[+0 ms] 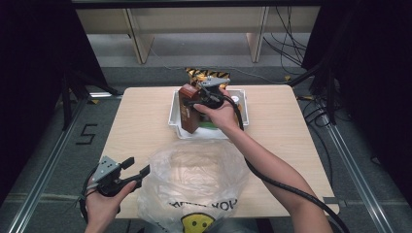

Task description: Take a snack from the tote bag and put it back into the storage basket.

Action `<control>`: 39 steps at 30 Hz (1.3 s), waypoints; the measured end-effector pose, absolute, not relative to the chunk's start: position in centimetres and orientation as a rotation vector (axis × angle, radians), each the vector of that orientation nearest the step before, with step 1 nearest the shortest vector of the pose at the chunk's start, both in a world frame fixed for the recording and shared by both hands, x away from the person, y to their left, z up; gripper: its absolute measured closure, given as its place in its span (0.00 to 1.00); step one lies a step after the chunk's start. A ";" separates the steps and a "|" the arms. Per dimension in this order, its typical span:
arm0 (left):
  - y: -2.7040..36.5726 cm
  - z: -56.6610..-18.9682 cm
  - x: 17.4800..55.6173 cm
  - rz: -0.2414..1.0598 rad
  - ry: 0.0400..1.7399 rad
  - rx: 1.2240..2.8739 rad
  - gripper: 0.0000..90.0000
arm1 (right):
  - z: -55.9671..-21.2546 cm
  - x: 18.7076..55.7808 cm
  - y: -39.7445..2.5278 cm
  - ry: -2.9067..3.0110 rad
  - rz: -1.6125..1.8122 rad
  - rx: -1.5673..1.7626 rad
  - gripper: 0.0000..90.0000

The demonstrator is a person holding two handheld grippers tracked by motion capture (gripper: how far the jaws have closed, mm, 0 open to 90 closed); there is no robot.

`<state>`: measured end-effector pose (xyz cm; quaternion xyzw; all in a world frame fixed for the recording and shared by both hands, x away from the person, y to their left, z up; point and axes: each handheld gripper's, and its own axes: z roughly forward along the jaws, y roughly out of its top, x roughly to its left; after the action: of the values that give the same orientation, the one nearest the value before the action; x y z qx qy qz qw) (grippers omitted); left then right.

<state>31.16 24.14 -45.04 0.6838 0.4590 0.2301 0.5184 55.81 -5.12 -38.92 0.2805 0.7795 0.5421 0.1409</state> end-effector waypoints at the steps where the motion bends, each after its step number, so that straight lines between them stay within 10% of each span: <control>1: 24.1 -45.0 31.1 0.556 1.109 1.640 0.34 | -39.0 56.0 -5.0 2.247 1.566 0.798 0.48; 39: 24.2 -45.1 31.1 0.555 1.107 1.648 0.33 | -40.5 56.8 -4.3 2.260 1.497 0.789 0.48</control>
<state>31.14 24.17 -45.11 0.6856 0.4608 0.2309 0.5142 56.77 -4.28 -40.48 0.2758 0.7904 0.5236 0.1583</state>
